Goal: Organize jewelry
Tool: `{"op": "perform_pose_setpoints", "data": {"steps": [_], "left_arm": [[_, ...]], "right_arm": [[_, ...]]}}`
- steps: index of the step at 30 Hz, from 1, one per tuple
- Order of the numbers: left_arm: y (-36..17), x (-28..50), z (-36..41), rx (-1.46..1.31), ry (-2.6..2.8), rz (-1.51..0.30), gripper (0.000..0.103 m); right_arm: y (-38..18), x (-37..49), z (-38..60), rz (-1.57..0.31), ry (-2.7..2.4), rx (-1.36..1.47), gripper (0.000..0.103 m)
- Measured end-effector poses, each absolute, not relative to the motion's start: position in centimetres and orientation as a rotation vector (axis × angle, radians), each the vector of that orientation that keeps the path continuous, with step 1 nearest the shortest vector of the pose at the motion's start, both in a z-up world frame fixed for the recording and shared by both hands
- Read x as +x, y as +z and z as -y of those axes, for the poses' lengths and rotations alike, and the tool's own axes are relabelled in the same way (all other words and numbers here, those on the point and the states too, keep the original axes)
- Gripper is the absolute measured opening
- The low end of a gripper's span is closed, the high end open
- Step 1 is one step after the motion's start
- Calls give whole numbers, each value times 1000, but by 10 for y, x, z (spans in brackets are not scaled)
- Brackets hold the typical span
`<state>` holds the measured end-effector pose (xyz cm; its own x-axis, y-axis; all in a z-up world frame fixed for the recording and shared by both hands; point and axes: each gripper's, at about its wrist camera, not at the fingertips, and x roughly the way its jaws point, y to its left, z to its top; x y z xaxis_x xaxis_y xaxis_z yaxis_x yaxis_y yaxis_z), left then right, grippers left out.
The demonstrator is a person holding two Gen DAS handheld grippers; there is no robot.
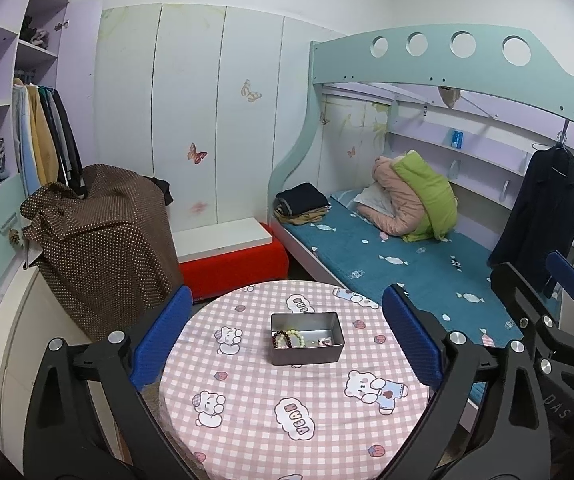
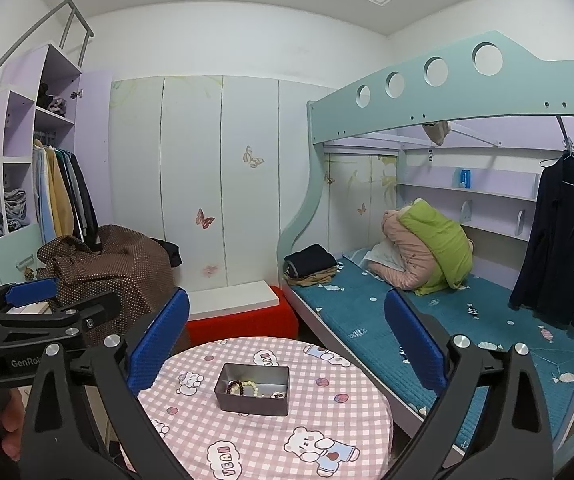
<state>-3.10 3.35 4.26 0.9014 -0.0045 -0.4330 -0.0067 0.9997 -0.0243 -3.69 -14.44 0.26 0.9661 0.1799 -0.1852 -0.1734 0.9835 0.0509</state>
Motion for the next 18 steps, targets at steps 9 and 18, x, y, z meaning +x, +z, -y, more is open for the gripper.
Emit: {"op": "perform_pose_setpoints", "data": {"steps": [9,18], "left_arm": [[42,-27,-32,-20,13,-454,97],[41,-26,-29,-6,25,-442,98]], "right_arm": [[3,-32,146,-193,178,34,95],[2,-28,148,-194,177,36,95]]}}
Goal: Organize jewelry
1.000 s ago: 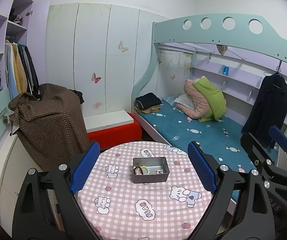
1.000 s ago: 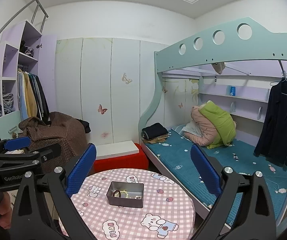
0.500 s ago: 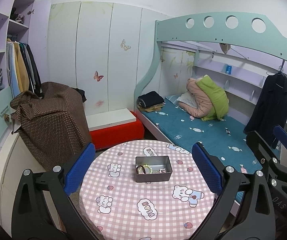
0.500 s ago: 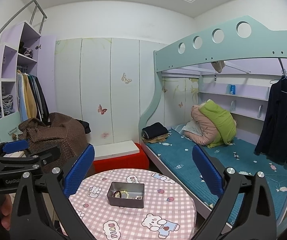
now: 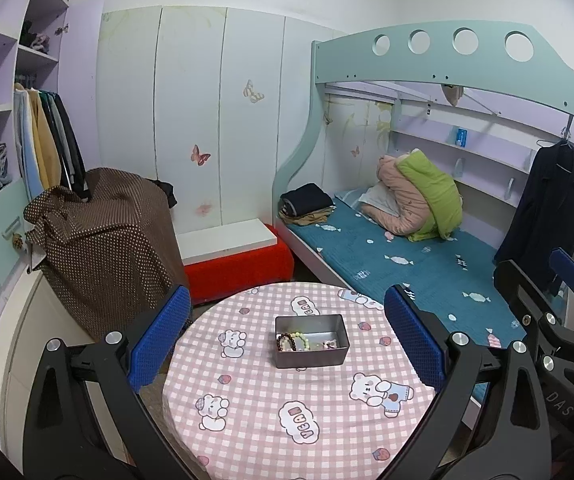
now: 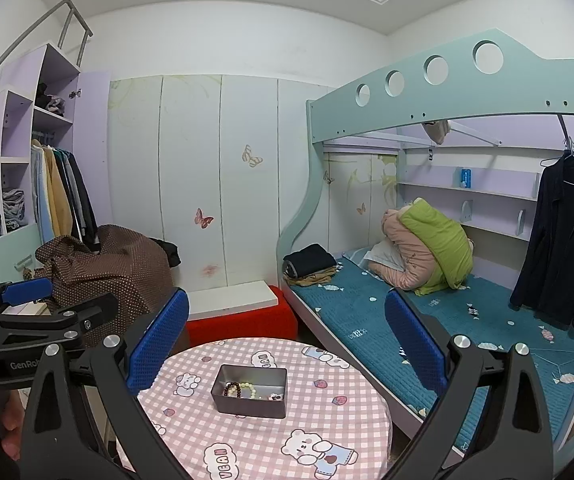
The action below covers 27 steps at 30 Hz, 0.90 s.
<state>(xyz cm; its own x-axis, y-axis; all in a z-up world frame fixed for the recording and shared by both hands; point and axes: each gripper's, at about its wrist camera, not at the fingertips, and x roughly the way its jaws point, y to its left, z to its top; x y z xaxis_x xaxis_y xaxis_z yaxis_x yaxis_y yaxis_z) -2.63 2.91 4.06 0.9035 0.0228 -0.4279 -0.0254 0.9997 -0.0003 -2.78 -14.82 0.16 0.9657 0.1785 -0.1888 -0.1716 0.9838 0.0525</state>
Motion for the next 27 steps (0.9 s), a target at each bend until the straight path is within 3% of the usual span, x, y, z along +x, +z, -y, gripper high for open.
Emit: {"op": "perform_pose_setpoints", "data": {"steps": [27], "left_arm": [[34,-11,-23,-1,22,-457,98]], "right_arm": [[-4,-15,157,-221,167,34,95]]}}
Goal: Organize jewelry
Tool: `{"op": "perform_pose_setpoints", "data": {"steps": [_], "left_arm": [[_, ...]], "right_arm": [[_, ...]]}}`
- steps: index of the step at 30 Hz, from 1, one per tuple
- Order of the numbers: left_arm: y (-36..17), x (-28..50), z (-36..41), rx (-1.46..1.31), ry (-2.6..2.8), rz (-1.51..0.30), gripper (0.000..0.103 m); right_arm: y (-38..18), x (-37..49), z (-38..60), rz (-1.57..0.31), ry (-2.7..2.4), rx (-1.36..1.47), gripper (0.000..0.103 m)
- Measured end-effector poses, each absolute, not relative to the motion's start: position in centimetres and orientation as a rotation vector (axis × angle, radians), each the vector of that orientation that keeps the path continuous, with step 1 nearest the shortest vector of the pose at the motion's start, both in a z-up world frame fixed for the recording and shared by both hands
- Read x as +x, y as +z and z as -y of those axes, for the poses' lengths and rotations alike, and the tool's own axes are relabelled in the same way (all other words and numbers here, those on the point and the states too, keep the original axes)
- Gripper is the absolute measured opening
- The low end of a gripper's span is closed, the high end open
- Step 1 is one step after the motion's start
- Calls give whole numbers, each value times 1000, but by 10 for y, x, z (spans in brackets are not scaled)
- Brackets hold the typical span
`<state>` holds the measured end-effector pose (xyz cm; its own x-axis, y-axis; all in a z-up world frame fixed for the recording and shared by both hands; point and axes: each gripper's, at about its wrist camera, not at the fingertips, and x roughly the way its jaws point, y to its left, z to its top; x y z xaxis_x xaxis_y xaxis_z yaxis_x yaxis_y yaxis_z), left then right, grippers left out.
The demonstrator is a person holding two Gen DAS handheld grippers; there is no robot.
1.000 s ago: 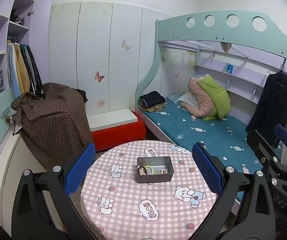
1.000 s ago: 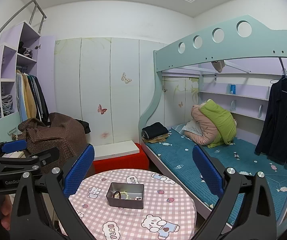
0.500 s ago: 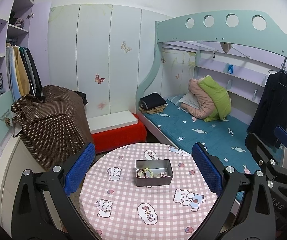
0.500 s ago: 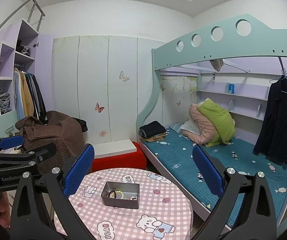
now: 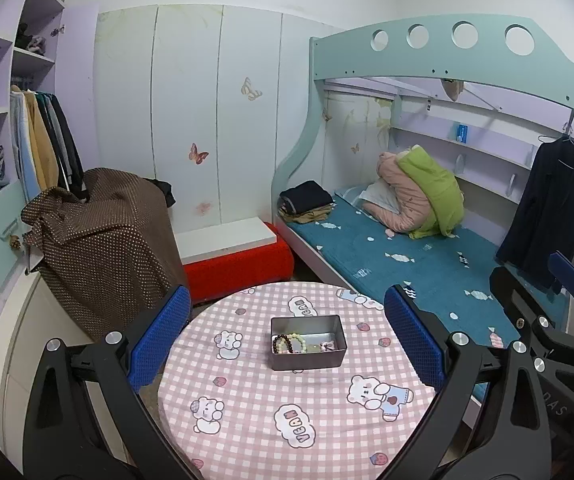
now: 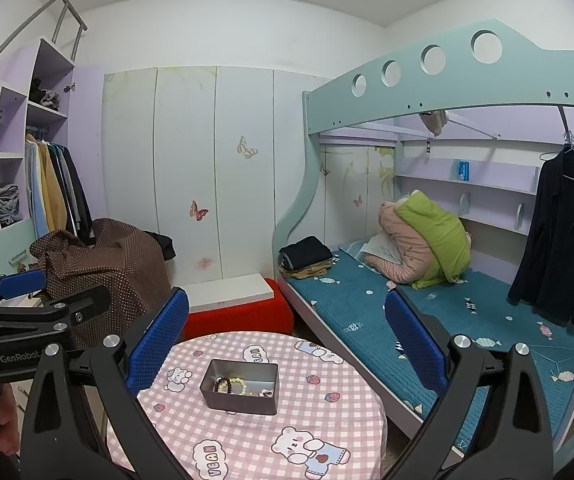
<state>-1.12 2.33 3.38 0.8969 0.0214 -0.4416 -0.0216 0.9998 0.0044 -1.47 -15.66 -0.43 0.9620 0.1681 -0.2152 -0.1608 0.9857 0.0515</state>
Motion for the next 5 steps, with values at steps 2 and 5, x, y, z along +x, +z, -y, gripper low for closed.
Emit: {"op": "perform_pose_setpoints", "data": {"steps": [2,5], "left_arm": [[33,-10,-23,1,22,-460,98],[32,-8,-22,1,21,-461,98]], "right_arm": [[-4,-15,157,-221,166,32,95],[-4,-13,157,-223,165,34,95]]}}
